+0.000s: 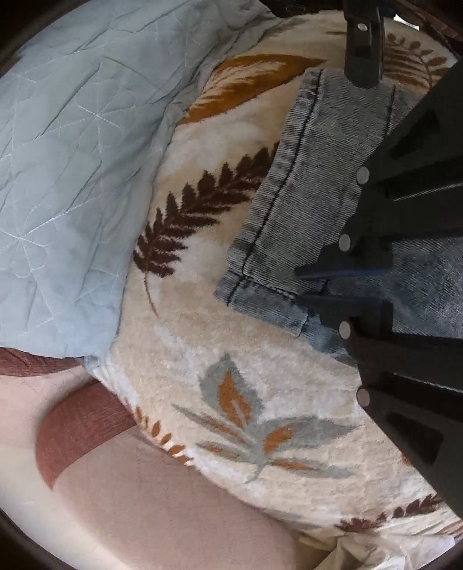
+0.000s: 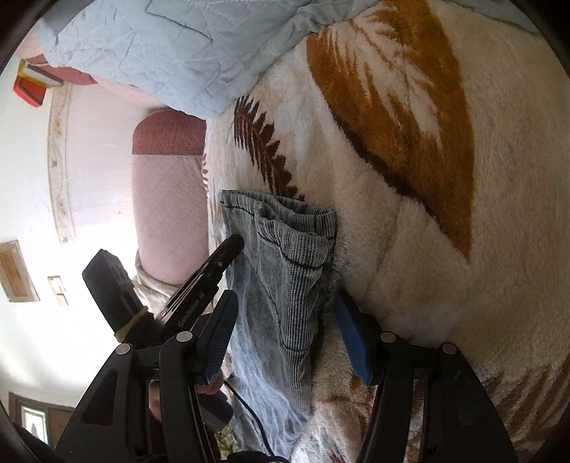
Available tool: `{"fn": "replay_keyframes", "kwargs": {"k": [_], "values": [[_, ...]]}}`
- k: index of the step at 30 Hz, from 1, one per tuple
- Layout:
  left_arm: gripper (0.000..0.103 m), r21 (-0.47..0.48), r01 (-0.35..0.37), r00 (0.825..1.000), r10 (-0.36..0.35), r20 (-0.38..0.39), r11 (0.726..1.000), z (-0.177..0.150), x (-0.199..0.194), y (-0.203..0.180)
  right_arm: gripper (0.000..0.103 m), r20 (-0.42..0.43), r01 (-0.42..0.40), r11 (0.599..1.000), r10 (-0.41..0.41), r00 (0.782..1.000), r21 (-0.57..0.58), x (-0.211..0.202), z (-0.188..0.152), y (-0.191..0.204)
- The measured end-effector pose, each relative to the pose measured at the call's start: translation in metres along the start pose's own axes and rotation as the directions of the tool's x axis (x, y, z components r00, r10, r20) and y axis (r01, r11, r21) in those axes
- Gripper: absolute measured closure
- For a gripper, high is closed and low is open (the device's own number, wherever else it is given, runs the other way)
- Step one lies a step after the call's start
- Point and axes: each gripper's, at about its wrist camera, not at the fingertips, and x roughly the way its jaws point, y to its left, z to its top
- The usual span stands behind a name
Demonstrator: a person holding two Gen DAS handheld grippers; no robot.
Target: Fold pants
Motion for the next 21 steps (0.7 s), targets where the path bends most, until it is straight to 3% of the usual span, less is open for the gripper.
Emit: {"fn": "replay_keyframes", "kwargs": {"k": [4, 14, 17, 19, 21], "values": [[0.096, -0.003, -0.072, 0.997, 0.072, 0.019, 0.997, 0.005, 0.002, -0.001, 0.047, -0.002, 0.002, 1.0, -0.002, 1.0, -0.009, 0.0, -0.001, 0.001], [0.094, -0.004, -0.114, 0.992, 0.114, 0.057, 0.993, 0.008, -0.003, 0.003, 0.047, 0.002, 0.02, 0.999, -0.02, 1.0, -0.041, 0.005, -0.003, 0.005], [0.076, 0.024, -0.131, 0.991, 0.131, 0.031, 0.991, 0.007, 0.002, 0.0, 0.047, 0.001, 0.033, 0.997, -0.033, 0.999, -0.072, 0.01, -0.003, 0.01], [0.048, 0.001, -0.127, 0.989, 0.127, 0.07, 0.992, 0.008, -0.004, 0.005, 0.047, 0.001, 0.035, 0.996, -0.035, 0.999, -0.08, 0.012, -0.003, 0.012], [0.044, -0.031, -0.116, 0.989, 0.119, 0.093, 0.993, 0.011, -0.007, 0.011, 0.047, 0.001, 0.031, 0.996, -0.031, 1.0, -0.083, 0.014, -0.002, 0.013]]}}
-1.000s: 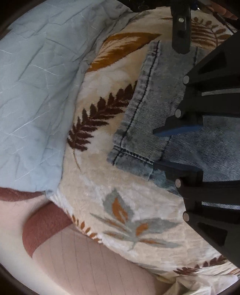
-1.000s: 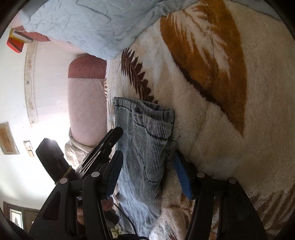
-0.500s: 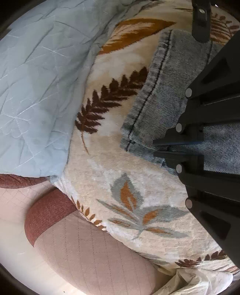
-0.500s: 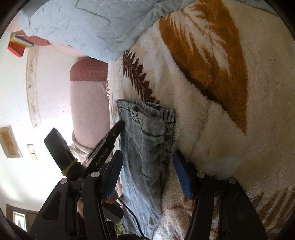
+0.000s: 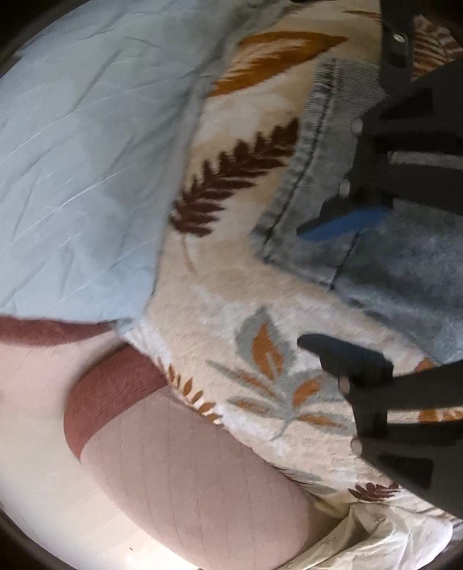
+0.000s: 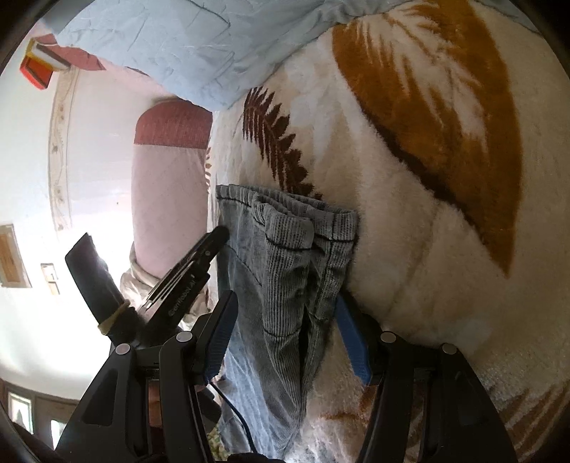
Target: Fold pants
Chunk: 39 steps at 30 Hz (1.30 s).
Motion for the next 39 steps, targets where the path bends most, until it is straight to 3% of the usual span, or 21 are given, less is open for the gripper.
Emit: {"fn": "replay_keyframes", "kwargs": {"k": [2, 5, 6, 9, 10, 12, 17, 22, 29, 34, 39], "values": [[0.044, 0.004, 0.011, 0.998, -0.011, -0.061, 1.0, 0.0, 0.012, 0.0, 0.048, 0.0, 0.002, 1.0, -0.002, 1.0, -0.008, 0.003, 0.001, 0.002], [0.043, 0.035, 0.002, 0.995, 0.001, -0.095, 0.999, -0.005, 0.025, -0.005, 0.049, 0.003, 0.01, 1.0, -0.01, 1.0, -0.03, 0.007, 0.002, 0.005], [0.044, 0.022, 0.013, 0.996, -0.011, -0.091, 1.0, -0.005, 0.026, -0.005, 0.055, 0.008, 0.019, 0.999, -0.019, 1.0, -0.036, 0.012, 0.002, 0.009], [0.069, -0.045, 0.101, 0.99, -0.105, -0.098, 0.994, -0.003, 0.029, -0.002, 0.069, 0.009, 0.034, 0.998, -0.034, 0.999, -0.05, 0.018, 0.007, 0.009], [0.069, -0.046, 0.099, 0.99, -0.103, -0.098, 0.994, -0.003, 0.029, -0.004, 0.079, 0.009, 0.036, 0.998, -0.035, 0.999, -0.049, 0.021, 0.008, 0.008], [0.072, -0.028, 0.089, 0.992, -0.091, -0.089, 0.996, -0.004, 0.027, -0.008, 0.087, 0.001, 0.027, 0.999, -0.027, 1.0, -0.04, 0.025, 0.012, 0.003], [0.087, -0.13, 0.13, 0.988, -0.139, -0.061, 0.983, -0.005, 0.019, 0.008, 0.087, 0.008, 0.017, 0.995, -0.017, 1.0, -0.101, 0.026, 0.01, 0.018], [0.088, -0.179, 0.153, 0.988, -0.157, -0.008, 0.972, -0.006, 0.001, 0.019, 0.088, 0.005, -0.031, 0.98, 0.032, 0.999, -0.197, 0.02, 0.002, 0.041], [0.088, -0.286, 0.193, 0.978, -0.161, 0.131, 0.939, -0.019, -0.049, 0.058, 0.088, -0.006, -0.079, 0.911, 0.084, 0.996, -0.406, 0.022, -0.024, 0.088], [0.088, -0.386, 0.221, 0.964, -0.141, 0.226, 0.896, -0.055, -0.09, 0.097, 0.088, -0.043, -0.117, 0.843, 0.111, 0.993, -0.525, 0.03, -0.051, 0.116], [0.088, -0.456, 0.221, 0.958, -0.103, 0.268, 0.862, -0.106, -0.117, 0.123, 0.088, -0.13, -0.163, 0.763, 0.104, 0.986, -0.625, 0.043, -0.091, 0.134]]}}
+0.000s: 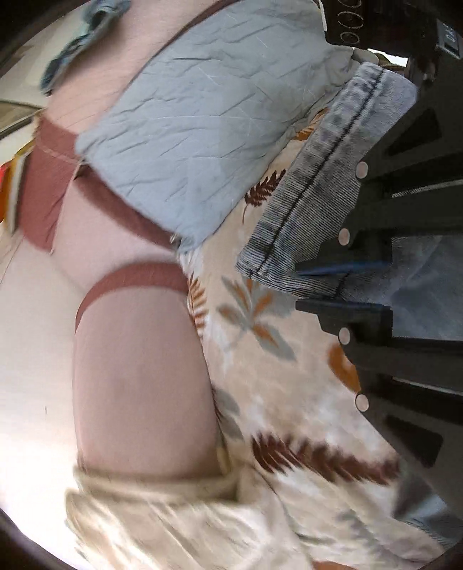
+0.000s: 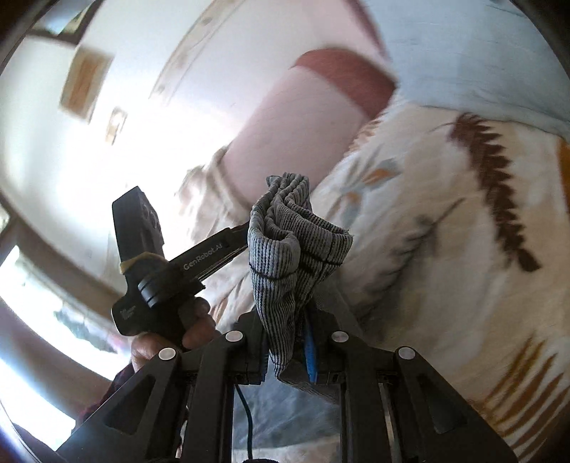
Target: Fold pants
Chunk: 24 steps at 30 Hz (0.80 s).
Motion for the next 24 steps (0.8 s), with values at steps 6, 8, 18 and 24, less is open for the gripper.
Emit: {"fn": "replay_keyframes", "kwargs": {"k": [6, 8, 18, 24], "values": [[0.088, -0.11, -0.059, 0.998, 0.06, 0.007, 0.992, -0.038, -0.034, 0.052, 0.088, -0.161, -0.049, 0.996, 0.035, 0.986, -0.079, 0.038, -0.037, 0.028], [0.088, -0.12, -0.085, 0.996, 0.087, 0.006, 0.989, -0.051, -0.04, 0.067, 0.088, -0.219, -0.048, 0.997, 0.032, 0.975, -0.066, 0.056, -0.05, 0.028], [0.088, -0.154, -0.189, 0.982, 0.185, -0.042, 0.97, -0.097, -0.07, 0.111, 0.067, -0.533, -0.056, 0.996, 0.007, 0.846, -0.075, 0.118, -0.105, 0.03], [0.088, -0.147, -0.189, 0.982, 0.186, -0.036, 0.971, -0.106, -0.074, 0.105, 0.047, -0.55, -0.099, 0.991, 0.034, 0.834, -0.087, 0.123, -0.097, 0.038]]}}
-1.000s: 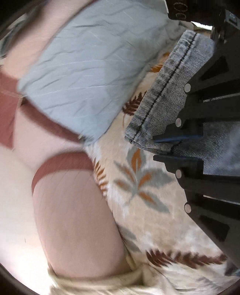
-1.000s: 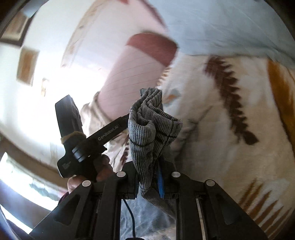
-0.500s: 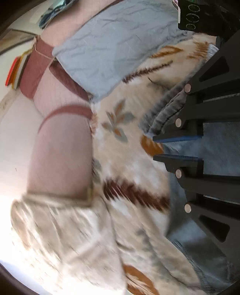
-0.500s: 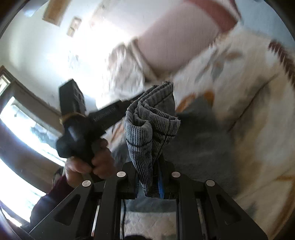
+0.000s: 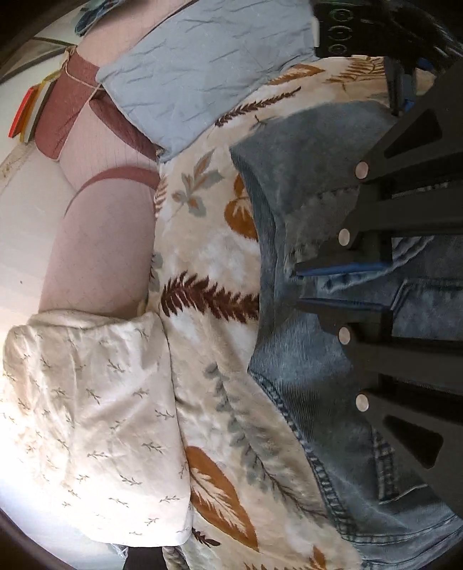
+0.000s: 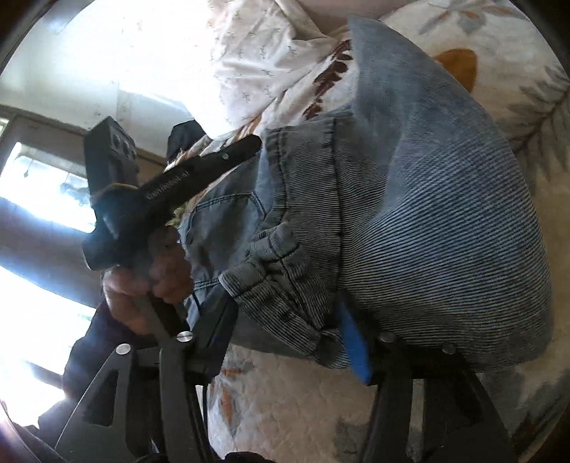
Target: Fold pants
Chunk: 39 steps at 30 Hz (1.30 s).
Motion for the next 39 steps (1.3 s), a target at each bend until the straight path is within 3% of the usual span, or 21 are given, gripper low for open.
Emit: {"fn": "replay_keyframes", "kwargs": {"k": [4, 9, 12, 15, 18, 21, 25, 29, 34, 37, 39], "values": [[0.088, 0.07, 0.01, 1.0, -0.011, 0.009, 0.997, -0.006, -0.001, -0.027, 0.045, 0.122, -0.074, 0.997, 0.069, 0.99, 0.032, -0.03, 0.001, -0.006], [0.088, 0.105, 0.03, 0.999, -0.031, 0.008, 0.994, -0.008, 0.008, -0.057, 0.044, 0.312, -0.166, 0.976, 0.115, 0.943, 0.142, -0.074, 0.006, -0.032], [0.088, 0.138, -0.018, 1.0, 0.021, -0.022, 0.99, -0.01, 0.023, -0.069, 0.043, 0.374, -0.197, 0.956, 0.105, 0.922, 0.217, -0.085, 0.008, -0.048], [0.088, 0.15, -0.079, 0.993, 0.091, -0.078, 0.985, -0.017, 0.042, -0.071, 0.043, 0.354, -0.196, 0.934, 0.083, 0.932, 0.297, -0.084, 0.007, -0.066], [0.087, 0.123, -0.091, 0.987, 0.106, -0.12, 0.988, -0.026, 0.049, -0.064, 0.043, 0.304, -0.147, 0.919, 0.031, 0.952, 0.367, -0.07, 0.008, -0.075], [0.087, 0.107, -0.096, 0.986, 0.11, -0.127, 0.99, -0.033, 0.046, -0.061, 0.046, 0.262, -0.093, 0.906, -0.021, 0.965, 0.413, -0.063, 0.012, -0.082], [0.087, 0.145, -0.133, 0.982, 0.15, -0.111, 0.98, -0.047, 0.043, -0.068, 0.048, 0.253, -0.101, 0.892, -0.016, 0.967, 0.441, -0.062, 0.009, -0.092], [0.087, 0.166, -0.17, 0.98, 0.184, -0.076, 0.971, -0.058, 0.036, -0.078, 0.048, 0.228, -0.065, 0.905, -0.036, 0.973, 0.419, -0.055, 0.01, -0.088], [0.087, 0.139, -0.104, 0.991, 0.114, -0.07, 0.985, -0.075, 0.011, -0.079, 0.044, 0.2, -0.019, 0.928, -0.061, 0.978, 0.372, -0.072, -0.002, -0.078], [0.086, 0.139, -0.107, 0.993, 0.113, -0.036, 0.985, -0.088, -0.014, -0.076, 0.036, 0.213, 0.023, 0.952, -0.092, 0.973, 0.307, -0.075, -0.002, -0.062], [0.086, 0.124, -0.112, 0.994, 0.112, 0.006, 0.986, -0.097, -0.038, -0.07, 0.036, 0.243, 0.005, 0.975, -0.06, 0.968, 0.222, -0.077, -0.002, -0.044]]}}
